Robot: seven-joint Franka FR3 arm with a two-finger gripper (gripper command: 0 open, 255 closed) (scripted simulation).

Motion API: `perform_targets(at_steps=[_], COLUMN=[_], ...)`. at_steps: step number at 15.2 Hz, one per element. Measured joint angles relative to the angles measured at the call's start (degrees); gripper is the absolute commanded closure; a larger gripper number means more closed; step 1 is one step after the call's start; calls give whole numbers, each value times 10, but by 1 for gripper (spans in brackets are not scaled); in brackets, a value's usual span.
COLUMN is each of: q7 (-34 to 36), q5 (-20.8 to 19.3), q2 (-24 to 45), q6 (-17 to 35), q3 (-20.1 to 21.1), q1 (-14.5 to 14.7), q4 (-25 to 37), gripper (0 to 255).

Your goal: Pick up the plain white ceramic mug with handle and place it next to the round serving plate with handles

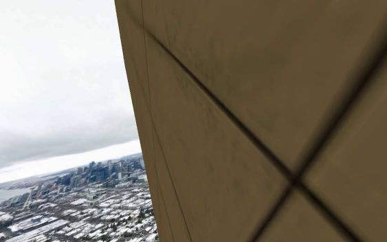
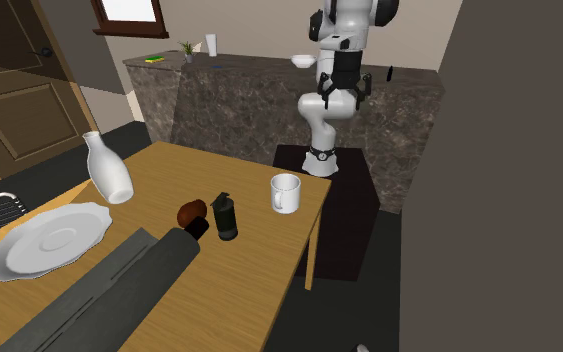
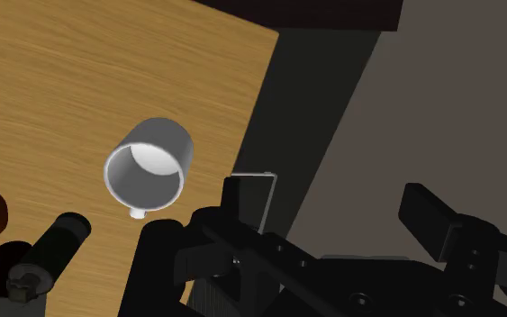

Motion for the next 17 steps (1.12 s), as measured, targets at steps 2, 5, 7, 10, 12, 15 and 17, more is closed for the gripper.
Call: perform_targets(at_steps=[2, 5, 7, 10, 12, 15, 17], q7=[-4, -22, -35, -55, -69, -88, -102], q5=[-2, -12, -19, -29, -35, -42, -46], q2=[2, 27, 42, 87, 116, 164, 199], q6=[8, 47, 78, 129, 163, 213, 247], q3=[-3, -17, -27, -43, -54, -69, -80], q1=[-1, -7, -11, -18, -23, -29, -33], q4=[-7, -28, -47, -60, -69, -77, -79], gripper=[0, 0, 0, 0, 0, 0, 0])
